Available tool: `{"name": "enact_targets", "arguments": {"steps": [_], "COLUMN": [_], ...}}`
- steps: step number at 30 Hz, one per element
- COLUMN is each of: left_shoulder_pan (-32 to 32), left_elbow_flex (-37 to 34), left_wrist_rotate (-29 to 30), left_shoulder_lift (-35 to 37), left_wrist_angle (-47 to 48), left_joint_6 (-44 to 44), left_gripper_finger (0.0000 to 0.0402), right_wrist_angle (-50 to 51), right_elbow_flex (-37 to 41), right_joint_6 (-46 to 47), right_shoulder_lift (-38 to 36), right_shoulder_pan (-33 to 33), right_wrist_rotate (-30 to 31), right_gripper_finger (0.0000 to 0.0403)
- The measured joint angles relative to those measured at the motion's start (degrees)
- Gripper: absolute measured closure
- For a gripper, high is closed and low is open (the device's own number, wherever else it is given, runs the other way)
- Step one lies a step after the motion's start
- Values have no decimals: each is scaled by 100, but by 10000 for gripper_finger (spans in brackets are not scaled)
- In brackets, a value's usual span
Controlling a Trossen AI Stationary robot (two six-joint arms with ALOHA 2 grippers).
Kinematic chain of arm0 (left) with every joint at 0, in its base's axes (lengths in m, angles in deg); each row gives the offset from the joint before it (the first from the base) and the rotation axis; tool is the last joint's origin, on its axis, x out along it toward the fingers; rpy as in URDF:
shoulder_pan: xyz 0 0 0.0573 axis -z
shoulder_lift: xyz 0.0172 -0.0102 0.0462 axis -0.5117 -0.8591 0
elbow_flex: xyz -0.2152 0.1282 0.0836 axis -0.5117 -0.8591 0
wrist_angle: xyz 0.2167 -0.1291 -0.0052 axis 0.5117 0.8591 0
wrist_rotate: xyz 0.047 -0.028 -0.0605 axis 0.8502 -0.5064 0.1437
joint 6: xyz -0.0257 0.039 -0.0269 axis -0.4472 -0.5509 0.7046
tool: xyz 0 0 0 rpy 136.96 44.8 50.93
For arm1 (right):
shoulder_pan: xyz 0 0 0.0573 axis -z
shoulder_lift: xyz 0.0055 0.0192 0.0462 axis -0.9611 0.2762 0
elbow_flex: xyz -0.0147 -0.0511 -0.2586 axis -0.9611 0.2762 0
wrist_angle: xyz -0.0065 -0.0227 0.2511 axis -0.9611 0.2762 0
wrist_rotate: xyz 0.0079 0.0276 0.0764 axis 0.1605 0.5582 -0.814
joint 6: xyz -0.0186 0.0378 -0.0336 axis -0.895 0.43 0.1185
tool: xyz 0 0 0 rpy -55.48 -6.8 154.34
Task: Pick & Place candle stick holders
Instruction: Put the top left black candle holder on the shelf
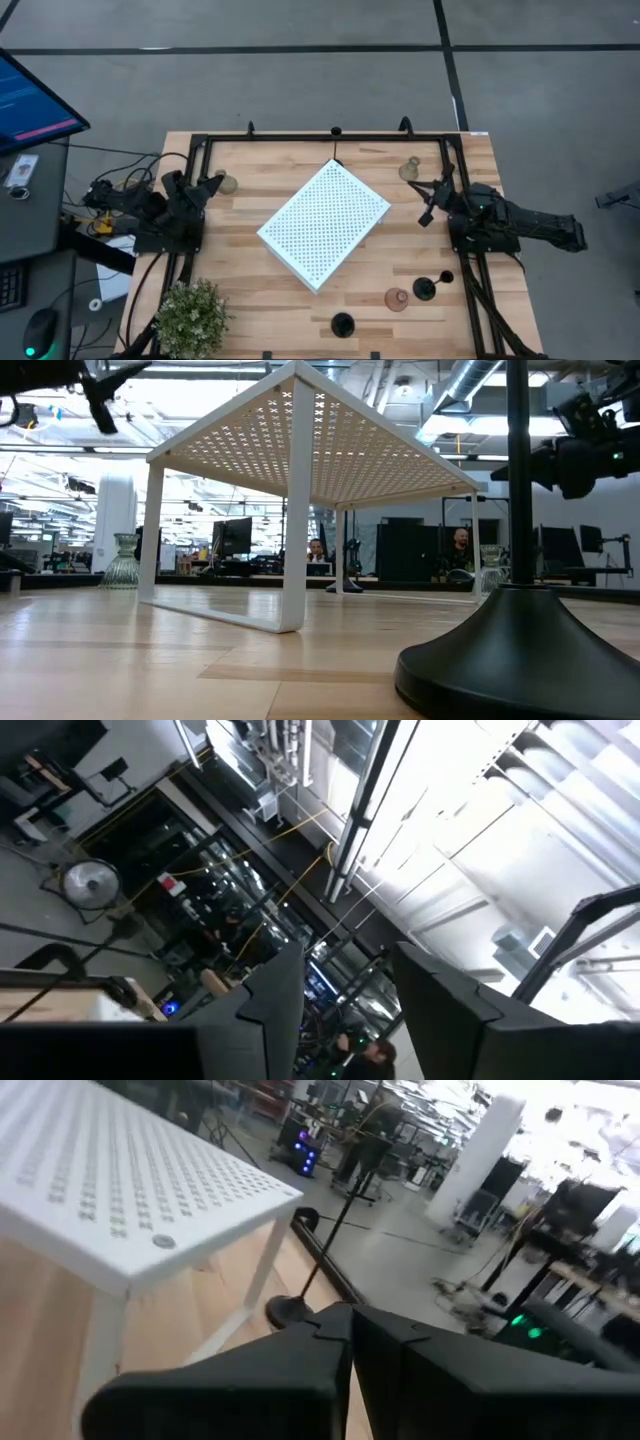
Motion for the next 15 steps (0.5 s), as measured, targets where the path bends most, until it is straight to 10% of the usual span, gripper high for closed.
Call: {"name": "enact_targets", "arguments": {"steps": [15], "left_shoulder_pan": [0], "left_elbow_flex": [1889], "left_wrist_rotate": [145], "left_shoulder_lift": [-2343], "left_wrist_angle": [-18], "left_joint_6": [-991], "left_gripper_finger": [247], "right_wrist_angle": [-1517], "right_elbow_flex": [20], "right_joint_6": [5892], "right_shoulder_lift": [0], "right_shoulder_pan": [-247], "right_wrist_rotate": [-488], "right_gripper_finger": [397]}}
